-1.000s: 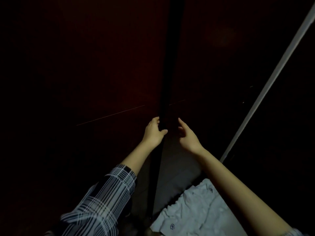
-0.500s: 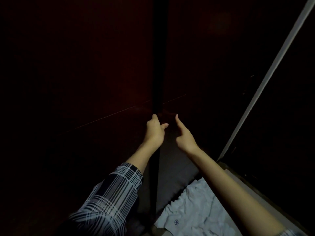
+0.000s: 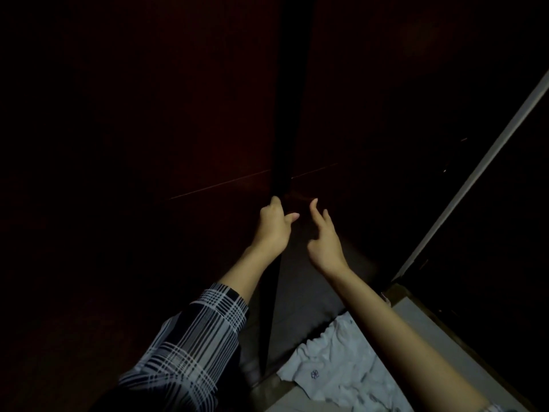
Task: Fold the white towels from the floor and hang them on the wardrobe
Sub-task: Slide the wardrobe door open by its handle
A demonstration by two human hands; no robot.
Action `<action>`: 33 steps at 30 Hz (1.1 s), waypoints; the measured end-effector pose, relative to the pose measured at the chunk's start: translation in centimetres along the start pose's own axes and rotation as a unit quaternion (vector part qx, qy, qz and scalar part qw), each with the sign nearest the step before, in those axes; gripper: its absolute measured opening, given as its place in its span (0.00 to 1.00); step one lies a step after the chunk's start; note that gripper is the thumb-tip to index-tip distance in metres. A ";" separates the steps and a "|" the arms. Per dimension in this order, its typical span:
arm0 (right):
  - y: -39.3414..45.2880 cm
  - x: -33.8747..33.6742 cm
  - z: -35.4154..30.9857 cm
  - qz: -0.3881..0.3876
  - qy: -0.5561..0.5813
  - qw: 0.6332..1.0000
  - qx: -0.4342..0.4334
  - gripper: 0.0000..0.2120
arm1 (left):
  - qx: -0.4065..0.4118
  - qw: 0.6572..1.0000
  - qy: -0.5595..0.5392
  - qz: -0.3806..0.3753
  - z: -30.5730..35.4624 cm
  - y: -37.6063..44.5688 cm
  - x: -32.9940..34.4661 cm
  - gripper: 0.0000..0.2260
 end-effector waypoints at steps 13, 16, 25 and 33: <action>-6.3 8.6 -6.4 -0.069 -0.039 0.994 -0.079 0.47 | -0.067 0.996 -0.010 0.054 -7.2 -5.7 -9.4 0.17; -7.6 10.5 -7.9 -0.086 -0.077 0.988 -0.107 0.46 | -0.081 0.994 -0.004 0.067 -9.1 -6.9 -11.7 0.18; -12.0 17.6 -11.9 -0.107 -0.189 0.957 -0.191 0.51 | -0.109 0.987 -0.037 0.116 -15.2 -11.6 -19.0 0.17; -15.6 21.6 -14.5 -0.150 -0.224 0.923 -0.275 0.53 | -0.138 0.975 -0.085 0.151 -19.9 -16.1 -25.6 0.17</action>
Point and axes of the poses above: each hand's wrist, its own y-axis towards the middle knuckle, its own x-axis out of the palm, z = x × y, the point moved 6 cm from there along y, towards the middle knuckle, and after that the axes turned 9 degrees about -x, right-handed, at the moved point
